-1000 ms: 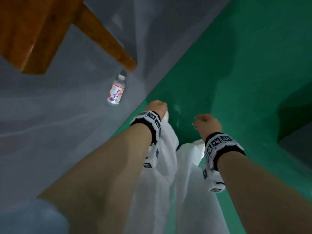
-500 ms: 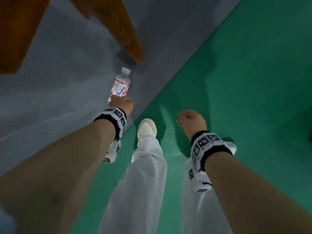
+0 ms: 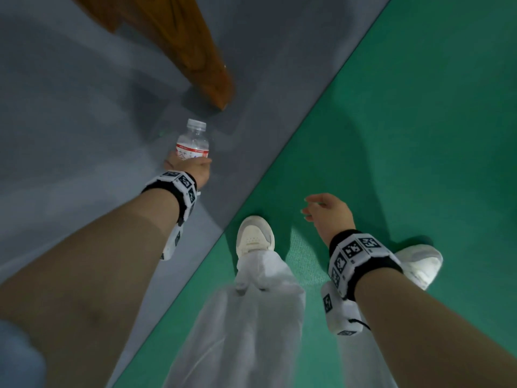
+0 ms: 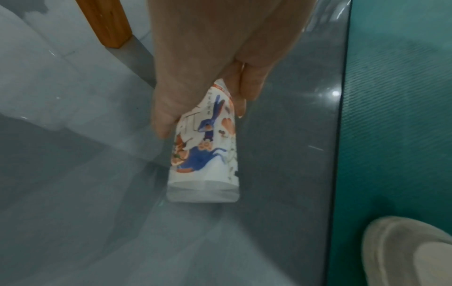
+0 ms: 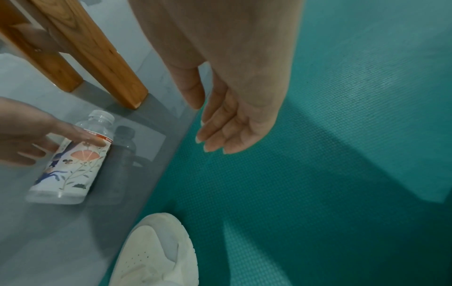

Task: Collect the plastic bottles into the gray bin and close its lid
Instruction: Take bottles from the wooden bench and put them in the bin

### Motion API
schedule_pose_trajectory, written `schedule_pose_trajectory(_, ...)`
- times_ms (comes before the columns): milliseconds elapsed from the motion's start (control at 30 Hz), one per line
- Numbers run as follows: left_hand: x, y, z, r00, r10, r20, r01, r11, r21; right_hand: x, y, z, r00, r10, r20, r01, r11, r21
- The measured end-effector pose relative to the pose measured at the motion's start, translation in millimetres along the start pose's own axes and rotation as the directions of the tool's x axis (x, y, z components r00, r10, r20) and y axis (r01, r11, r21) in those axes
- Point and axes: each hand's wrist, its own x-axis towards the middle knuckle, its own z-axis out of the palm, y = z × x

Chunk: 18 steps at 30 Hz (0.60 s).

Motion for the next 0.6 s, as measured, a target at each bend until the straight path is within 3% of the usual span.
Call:
schedule_pose_trajectory(133,2.6,-5.6,-0.9,0.992,0.068,0.103,-0.067,0.998,-0.015,1.1,0.1,-4.6,1.000,-0.027,-0.013,0.027,0.998,-0.053)
schedule_pose_trajectory(333,-29.6,-19.4,20.8,0.971,0.182,0.153,-0.166,0.980,-0.114,-15.5,-15.7,-16.9,0.997,-0.074,-0.038,0.068,0.990,-0.125)
schedule_pose_trajectory(600,-166.0,-15.4,-14.1,0.947,0.272,0.171,-0.205,0.921,-0.330,-104.7,-59.8,-29.1,0.986,-0.165,0.007,0.163,0.968,-0.189)
